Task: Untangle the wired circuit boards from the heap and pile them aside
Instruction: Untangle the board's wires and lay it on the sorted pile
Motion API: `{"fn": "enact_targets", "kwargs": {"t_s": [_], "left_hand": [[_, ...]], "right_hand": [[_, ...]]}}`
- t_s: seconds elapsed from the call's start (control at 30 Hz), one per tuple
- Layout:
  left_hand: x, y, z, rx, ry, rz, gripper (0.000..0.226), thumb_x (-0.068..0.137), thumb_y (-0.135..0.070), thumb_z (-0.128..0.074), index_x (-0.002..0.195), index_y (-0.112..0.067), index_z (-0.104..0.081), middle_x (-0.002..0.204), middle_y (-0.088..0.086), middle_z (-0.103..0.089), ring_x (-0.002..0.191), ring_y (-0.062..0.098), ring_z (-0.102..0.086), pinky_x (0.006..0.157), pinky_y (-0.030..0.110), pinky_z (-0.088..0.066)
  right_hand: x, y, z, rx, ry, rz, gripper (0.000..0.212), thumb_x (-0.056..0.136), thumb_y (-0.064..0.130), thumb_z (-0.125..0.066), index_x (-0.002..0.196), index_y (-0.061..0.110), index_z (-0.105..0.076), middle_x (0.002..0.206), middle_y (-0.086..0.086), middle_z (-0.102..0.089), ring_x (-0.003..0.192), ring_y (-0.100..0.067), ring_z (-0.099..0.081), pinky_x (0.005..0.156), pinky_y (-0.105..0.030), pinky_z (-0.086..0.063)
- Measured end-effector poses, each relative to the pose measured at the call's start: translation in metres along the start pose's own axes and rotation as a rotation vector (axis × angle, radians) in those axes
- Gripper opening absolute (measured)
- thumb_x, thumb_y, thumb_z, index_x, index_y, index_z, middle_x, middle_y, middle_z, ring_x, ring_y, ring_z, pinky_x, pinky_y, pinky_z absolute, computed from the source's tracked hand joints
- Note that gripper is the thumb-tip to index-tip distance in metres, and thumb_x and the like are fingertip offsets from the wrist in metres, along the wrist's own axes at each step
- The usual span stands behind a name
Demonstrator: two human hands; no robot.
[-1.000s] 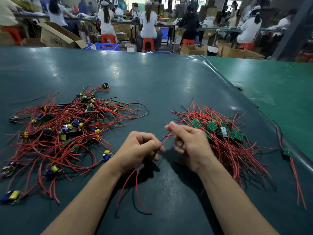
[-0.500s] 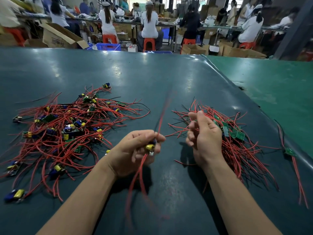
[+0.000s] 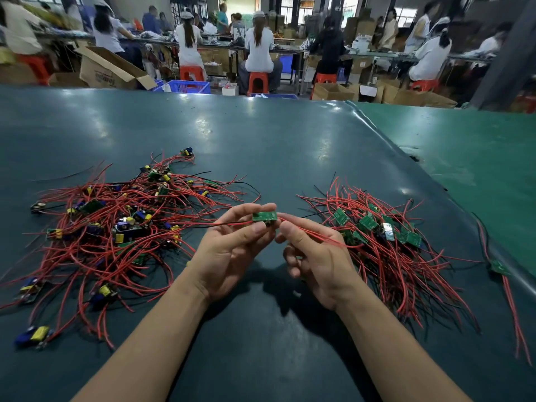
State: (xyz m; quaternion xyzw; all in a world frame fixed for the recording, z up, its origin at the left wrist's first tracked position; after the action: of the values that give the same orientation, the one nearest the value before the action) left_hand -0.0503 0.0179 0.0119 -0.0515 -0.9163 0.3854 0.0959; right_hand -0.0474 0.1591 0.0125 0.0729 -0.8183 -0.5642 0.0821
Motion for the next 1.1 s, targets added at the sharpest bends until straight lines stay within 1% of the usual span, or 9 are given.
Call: {"fn": "enact_targets", "kwargs": {"t_s": [0.1, 0.17, 0.27, 0.4, 0.5, 0.63, 0.77, 0.97, 1.1], "left_hand": [[-0.001, 0.004, 0.0, 0.069, 0.01, 0.029, 0.032, 0.071, 0.012, -0.06, 0.084, -0.014, -0.074, 0.102, 0.017, -0.072, 0.09, 0.026, -0.072, 0.08, 0.03, -0.058], [0.0, 0.007, 0.0, 0.097, -0.005, 0.045, 0.031, 0.07, 0.011, -0.062, 0.087, -0.013, -0.074, 0.097, 0.016, -0.071, 0.087, 0.024, -0.071, 0.079, 0.03, -0.059], [0.001, 0.008, -0.001, 0.122, -0.028, 0.055, 0.031, 0.069, 0.004, -0.067, 0.094, -0.012, -0.074, 0.089, 0.012, -0.07, 0.076, 0.019, -0.069, 0.074, 0.028, -0.059], [0.0, 0.01, -0.002, 0.163, -0.043, 0.027, 0.025, 0.062, -0.006, -0.075, 0.087, -0.011, -0.077, 0.083, 0.009, -0.071, 0.071, 0.016, -0.068, 0.071, 0.026, -0.058], [0.001, 0.011, 0.0, 0.233, -0.054, -0.013, 0.03, 0.065, 0.002, -0.071, 0.093, -0.008, -0.073, 0.087, 0.01, -0.073, 0.079, 0.017, -0.069, 0.074, 0.026, -0.058], [0.0, 0.011, -0.001, 0.294, -0.045, -0.055, 0.033, 0.063, 0.006, -0.07, 0.094, -0.005, -0.068, 0.088, 0.01, -0.075, 0.082, 0.017, -0.071, 0.074, 0.024, -0.056], [0.0, 0.011, 0.001, 0.374, -0.062, -0.081, 0.032, 0.059, 0.003, -0.075, 0.089, -0.009, -0.069, 0.088, 0.01, -0.075, 0.078, 0.015, -0.071, 0.073, 0.021, -0.055], [0.002, 0.014, 0.004, 0.469, -0.07, -0.079, 0.033, 0.055, -0.007, -0.088, 0.083, -0.021, -0.078, 0.083, 0.006, -0.074, 0.074, 0.015, -0.067, 0.074, 0.023, -0.055], [0.002, 0.012, 0.006, 0.444, -0.08, -0.067, 0.029, 0.058, -0.004, -0.082, 0.082, -0.019, -0.079, 0.08, 0.005, -0.074, 0.068, 0.015, -0.065, 0.068, 0.023, -0.053]], "right_hand": [[0.003, -0.001, 0.004, 0.061, -0.073, -0.029, 0.013, 0.076, 0.021, -0.072, 0.082, 0.012, -0.077, 0.067, -0.004, -0.063, 0.045, -0.009, -0.047, 0.038, -0.018, -0.036], [0.005, -0.003, 0.005, 0.108, -0.112, -0.048, 0.008, 0.074, 0.021, -0.073, 0.075, 0.013, -0.073, 0.063, -0.003, -0.061, 0.044, -0.007, -0.046, 0.038, -0.017, -0.035], [0.007, -0.004, 0.005, 0.157, -0.15, -0.063, 0.008, 0.068, 0.02, -0.075, 0.065, 0.015, -0.07, 0.055, -0.001, -0.056, 0.041, -0.006, -0.043, 0.036, -0.016, -0.033], [0.007, -0.004, 0.007, 0.167, -0.177, -0.088, 0.01, 0.064, 0.021, -0.078, 0.061, 0.016, -0.07, 0.055, 0.0, -0.055, 0.041, -0.007, -0.043, 0.036, -0.017, -0.032], [0.008, -0.005, 0.009, 0.221, -0.199, -0.118, 0.013, 0.064, 0.021, -0.079, 0.064, 0.015, -0.068, 0.058, 0.0, -0.057, 0.043, -0.006, -0.044, 0.036, -0.016, -0.033], [0.008, -0.005, 0.008, 0.249, -0.164, -0.121, 0.011, 0.066, 0.026, -0.076, 0.068, 0.016, -0.076, 0.061, 0.002, -0.062, 0.044, -0.006, -0.047, 0.037, -0.016, -0.033], [0.008, -0.002, 0.01, 0.086, -0.17, -0.076, 0.016, 0.086, 0.022, -0.068, 0.076, 0.016, -0.079, 0.06, 0.003, -0.059, 0.043, -0.007, -0.044, 0.037, -0.017, -0.031], [0.011, 0.004, 0.018, -0.081, -0.267, 0.037, 0.023, 0.098, 0.014, -0.056, 0.085, 0.01, -0.074, 0.057, 0.006, -0.053, 0.04, -0.007, -0.038, 0.037, -0.016, -0.026], [0.014, 0.012, 0.031, -0.035, -0.414, 0.13, 0.024, 0.099, 0.012, -0.054, 0.083, 0.01, -0.072, 0.055, 0.008, -0.051, 0.038, -0.005, -0.036, 0.035, -0.014, -0.025]]}}
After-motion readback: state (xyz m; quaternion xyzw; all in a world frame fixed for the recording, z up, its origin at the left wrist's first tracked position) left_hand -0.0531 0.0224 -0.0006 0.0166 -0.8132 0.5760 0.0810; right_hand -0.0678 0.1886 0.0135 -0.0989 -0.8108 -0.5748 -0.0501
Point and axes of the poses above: each hand's wrist, its own x-axis towards the middle knuckle, its own z-axis out of the back of the hand, y = z × x, the point moved 3 cm from there along x, towards the middle knuckle
